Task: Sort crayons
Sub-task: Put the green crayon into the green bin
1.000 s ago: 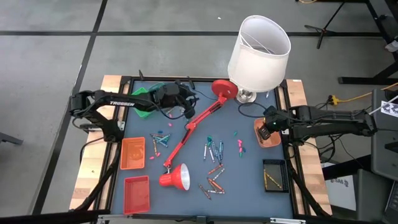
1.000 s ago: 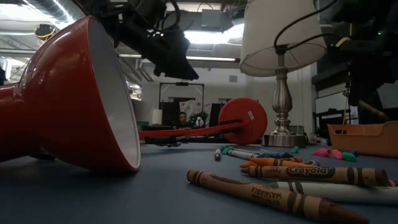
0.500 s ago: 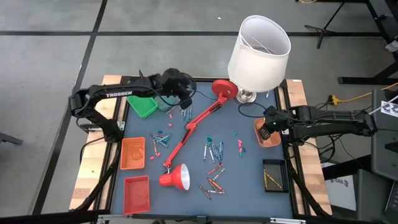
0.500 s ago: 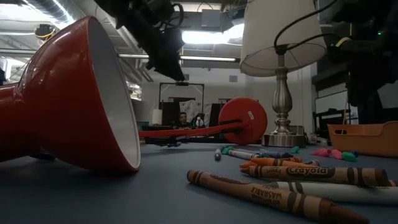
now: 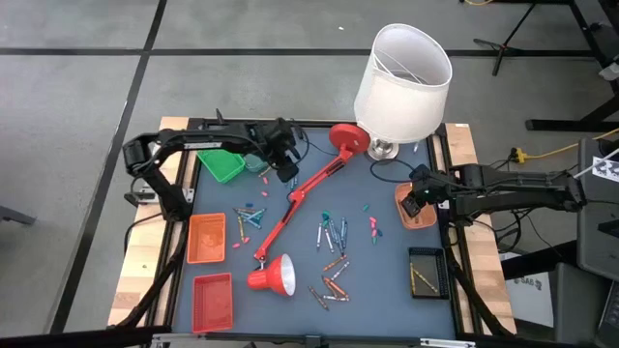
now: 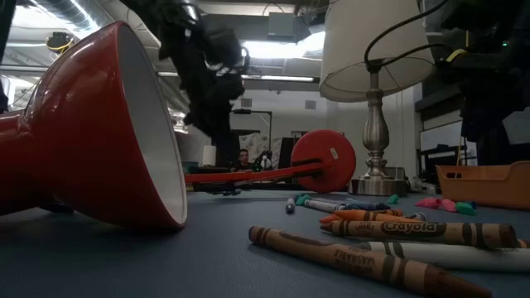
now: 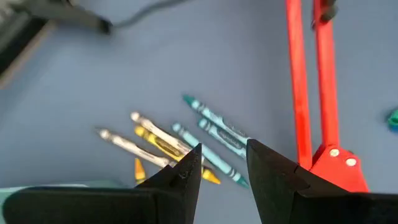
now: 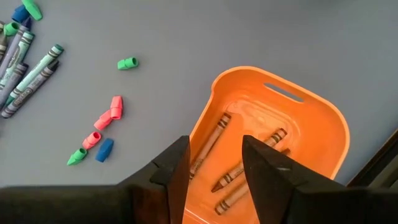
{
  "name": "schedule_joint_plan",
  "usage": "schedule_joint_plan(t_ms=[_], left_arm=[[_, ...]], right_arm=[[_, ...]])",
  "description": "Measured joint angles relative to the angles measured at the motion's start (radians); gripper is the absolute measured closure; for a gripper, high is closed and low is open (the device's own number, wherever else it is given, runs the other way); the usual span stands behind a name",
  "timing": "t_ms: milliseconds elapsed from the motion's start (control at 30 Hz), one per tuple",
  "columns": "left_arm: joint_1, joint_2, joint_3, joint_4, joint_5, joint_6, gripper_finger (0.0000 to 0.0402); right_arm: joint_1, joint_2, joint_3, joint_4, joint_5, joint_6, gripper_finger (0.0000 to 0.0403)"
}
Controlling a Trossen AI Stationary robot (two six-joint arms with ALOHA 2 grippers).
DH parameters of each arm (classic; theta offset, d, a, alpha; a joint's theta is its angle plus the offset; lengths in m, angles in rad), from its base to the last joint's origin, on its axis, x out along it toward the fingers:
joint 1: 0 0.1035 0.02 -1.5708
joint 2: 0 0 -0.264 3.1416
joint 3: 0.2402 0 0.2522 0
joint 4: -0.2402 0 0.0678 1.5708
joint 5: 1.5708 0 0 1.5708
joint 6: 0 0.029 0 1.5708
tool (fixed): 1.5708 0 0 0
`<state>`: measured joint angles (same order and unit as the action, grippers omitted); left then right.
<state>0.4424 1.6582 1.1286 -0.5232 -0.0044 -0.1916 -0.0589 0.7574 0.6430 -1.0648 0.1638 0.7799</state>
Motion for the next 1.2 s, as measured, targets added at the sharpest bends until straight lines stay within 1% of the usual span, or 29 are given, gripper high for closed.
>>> schedule_joint_plan(t_ms=[367, 500, 700, 867, 933, 1200], left_arm=[[-0.033, 0.134, 0.000, -0.011, 0.030, -0.128, 0.0290], [-0.044, 0.155, 0.000, -0.020, 0.028, -0.149, 0.0290], [-0.045, 0.155, 0.000, -0.030, 0.019, -0.199, 0.0290], [-0.046, 0.163, 0.000, -0.026, 0.016, -0.204, 0.0290], [-0.047, 0.175, 0.000, -0.026, 0.017, -0.225, 0.0290], [-0.054, 0.221, 0.000, -0.016, 0.021, -0.226, 0.0290]], right_arm=[[0.000, 0.000, 0.000, 0.000, 0.000, 0.000, 0.0260], [0.000, 0.000, 0.000, 0.000, 0.000, 0.000, 0.0260], [0.000, 0.000, 0.000, 0.000, 0.000, 0.000, 0.0260], [0.000, 0.000, 0.000, 0.000, 0.000, 0.000, 0.0260], [0.000, 0.000, 0.000, 0.000, 0.000, 0.000, 0.0260], [0.000, 0.000, 0.000, 0.000, 0.000, 0.000, 0.0260]])
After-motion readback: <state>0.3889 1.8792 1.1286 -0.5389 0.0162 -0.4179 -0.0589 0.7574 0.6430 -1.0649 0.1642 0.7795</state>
